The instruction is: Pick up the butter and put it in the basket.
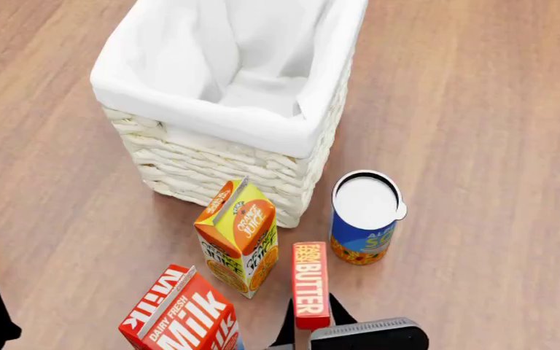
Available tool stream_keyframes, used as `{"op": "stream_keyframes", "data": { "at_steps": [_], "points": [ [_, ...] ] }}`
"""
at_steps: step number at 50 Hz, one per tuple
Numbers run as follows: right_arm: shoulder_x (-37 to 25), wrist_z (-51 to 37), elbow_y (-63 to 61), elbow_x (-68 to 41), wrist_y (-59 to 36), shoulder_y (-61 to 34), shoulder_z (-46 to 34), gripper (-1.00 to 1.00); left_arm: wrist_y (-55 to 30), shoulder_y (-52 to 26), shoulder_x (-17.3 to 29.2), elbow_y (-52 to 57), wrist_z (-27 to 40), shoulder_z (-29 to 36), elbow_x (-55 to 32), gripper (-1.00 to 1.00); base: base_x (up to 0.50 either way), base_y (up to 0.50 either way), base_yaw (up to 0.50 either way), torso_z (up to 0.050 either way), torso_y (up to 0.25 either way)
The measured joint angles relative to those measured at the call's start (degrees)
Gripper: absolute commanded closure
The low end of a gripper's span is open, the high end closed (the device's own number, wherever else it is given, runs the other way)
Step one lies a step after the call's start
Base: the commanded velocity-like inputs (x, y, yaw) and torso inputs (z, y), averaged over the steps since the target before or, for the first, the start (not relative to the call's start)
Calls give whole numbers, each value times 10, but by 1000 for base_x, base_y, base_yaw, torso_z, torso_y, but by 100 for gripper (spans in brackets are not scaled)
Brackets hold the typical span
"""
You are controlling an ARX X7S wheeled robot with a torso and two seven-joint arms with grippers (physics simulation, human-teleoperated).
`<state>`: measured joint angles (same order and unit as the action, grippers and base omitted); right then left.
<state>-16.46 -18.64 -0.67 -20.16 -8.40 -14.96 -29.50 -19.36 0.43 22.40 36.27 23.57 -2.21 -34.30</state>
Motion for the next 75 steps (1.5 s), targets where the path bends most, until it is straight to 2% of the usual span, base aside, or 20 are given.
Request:
{"op": "stream_keyframes", "data": {
  "at_steps": [27, 44, 60, 75],
  "points": [
    [-89, -112, -329, 34, -181, 58, -3, 100, 7, -7, -2, -10, 0, 8, 2, -100, 0, 0, 0, 0, 1],
    [-134, -156, -482, 19, -302, 68, 40, 100, 14, -12, -3, -17, -2, 16, 7, -100, 0, 0, 0, 0, 1],
    [-163, -147, -546, -81, -441, -10, 130, 100, 17, -14, -3, -20, 0, 20, 8, -100, 0, 0, 0, 1, 1],
    [-177, -108, -529, -215, -563, -138, 238, 100, 19, -16, -6, -21, 4, 26, 10, -100, 0, 0, 0, 0, 1]
  ]
}}
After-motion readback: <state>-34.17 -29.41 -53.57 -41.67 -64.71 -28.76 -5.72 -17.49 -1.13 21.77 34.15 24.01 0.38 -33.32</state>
